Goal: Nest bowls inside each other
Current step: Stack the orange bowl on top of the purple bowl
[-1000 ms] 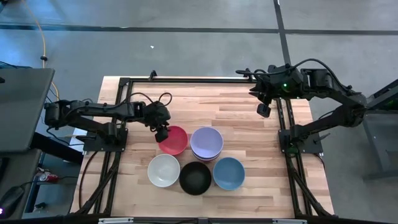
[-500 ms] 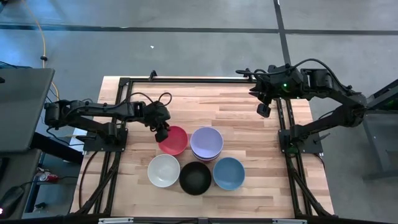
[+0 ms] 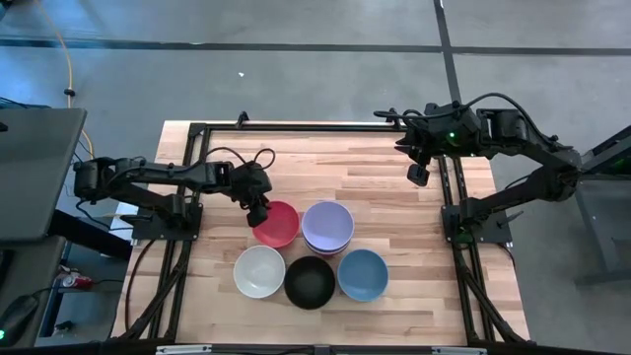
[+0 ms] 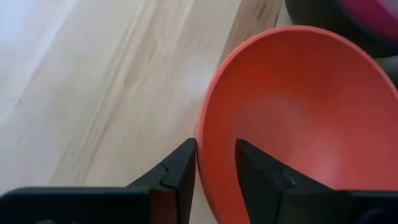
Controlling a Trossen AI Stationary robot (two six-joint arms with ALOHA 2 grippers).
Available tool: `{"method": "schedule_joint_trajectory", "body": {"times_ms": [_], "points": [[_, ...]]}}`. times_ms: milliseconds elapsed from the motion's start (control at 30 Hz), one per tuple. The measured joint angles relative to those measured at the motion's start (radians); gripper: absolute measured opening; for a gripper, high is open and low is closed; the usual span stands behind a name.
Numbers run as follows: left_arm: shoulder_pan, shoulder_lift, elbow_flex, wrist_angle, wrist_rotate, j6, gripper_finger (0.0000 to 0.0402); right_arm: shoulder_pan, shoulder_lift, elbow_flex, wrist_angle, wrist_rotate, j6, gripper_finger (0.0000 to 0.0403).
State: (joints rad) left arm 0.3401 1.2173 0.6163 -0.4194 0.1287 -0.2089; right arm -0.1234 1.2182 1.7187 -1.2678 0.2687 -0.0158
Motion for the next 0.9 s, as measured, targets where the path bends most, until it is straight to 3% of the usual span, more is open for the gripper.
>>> {"method": "schedule_joint_trajectory", "body": {"times_ms": [300, 600, 900], "points": [[0.0, 0.063, 0.0, 0.0, 0.009, 0.002, 0.0088, 0.0, 0.0, 0.0, 0.0, 0.0, -0.003, 0.0042], [0.002, 0.063, 0.0, 0.026, 0.01, 0.004, 0.0009, 0.0, 0.0, 0.0, 0.0, 0.0, -0.003, 0.0041], [0.025, 0.062, 0.0, 0.026, 0.013, 0.01, 0.0004, 0.0, 0.0, 0.0, 0.0, 0.0, -0.003, 0.0041]]}}
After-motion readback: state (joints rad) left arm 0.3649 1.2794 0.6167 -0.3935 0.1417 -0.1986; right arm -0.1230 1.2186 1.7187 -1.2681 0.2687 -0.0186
